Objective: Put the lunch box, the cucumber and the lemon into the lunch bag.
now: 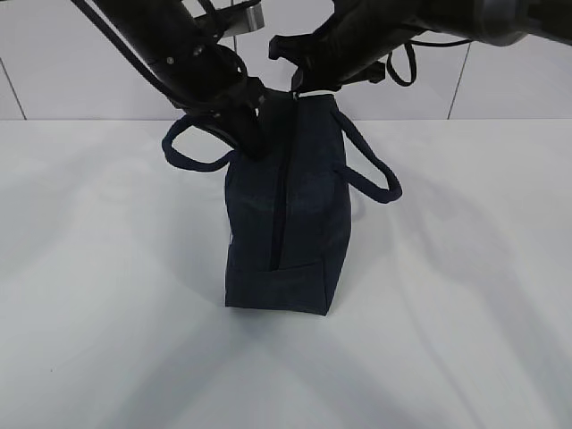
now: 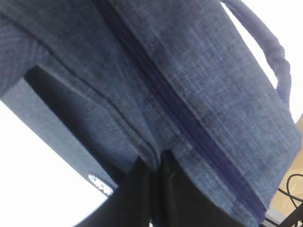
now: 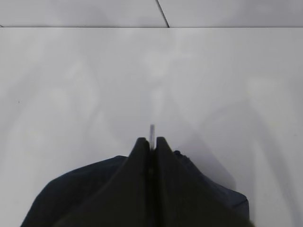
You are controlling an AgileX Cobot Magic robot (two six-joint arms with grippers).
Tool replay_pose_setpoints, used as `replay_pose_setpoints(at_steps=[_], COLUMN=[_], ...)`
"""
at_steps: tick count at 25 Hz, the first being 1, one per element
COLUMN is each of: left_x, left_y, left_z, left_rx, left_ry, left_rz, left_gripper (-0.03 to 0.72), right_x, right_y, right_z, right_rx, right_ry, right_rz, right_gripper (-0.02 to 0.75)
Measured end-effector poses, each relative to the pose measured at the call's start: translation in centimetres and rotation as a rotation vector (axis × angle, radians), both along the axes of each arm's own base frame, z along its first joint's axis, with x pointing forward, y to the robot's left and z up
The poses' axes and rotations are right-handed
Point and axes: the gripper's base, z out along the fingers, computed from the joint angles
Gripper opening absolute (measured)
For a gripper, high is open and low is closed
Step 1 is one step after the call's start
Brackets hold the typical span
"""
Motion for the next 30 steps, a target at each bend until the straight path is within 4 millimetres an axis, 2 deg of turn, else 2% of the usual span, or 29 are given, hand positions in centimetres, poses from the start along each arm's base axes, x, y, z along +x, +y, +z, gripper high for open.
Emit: replay_pose_setpoints(at_steps=[6,12,30], left_x=[0.0,0.0,-0.3], left_y=[0.0,0.0,-0.5], left_z=[0.0,0.0,-0.1], left_rx=[0.001,0.0,0.012], left_ry=[-0.002,0.001,0.013], left_rz=[-0.002,0.009,0.025], left_gripper=[-0.006,-0.007,-0.008], right_x=[0.6,1.3,2.9], right_y=[-0.6,-2.2,-2.6], right_z=[0.3,0.1,-4.7], right_rx=[0.007,0.005,-0.012], right_ry=[-0.045,-0.051,0.004], right_rz=[-0.023,-0.056,-0.08], right_gripper=[0.0,0.0,0.0])
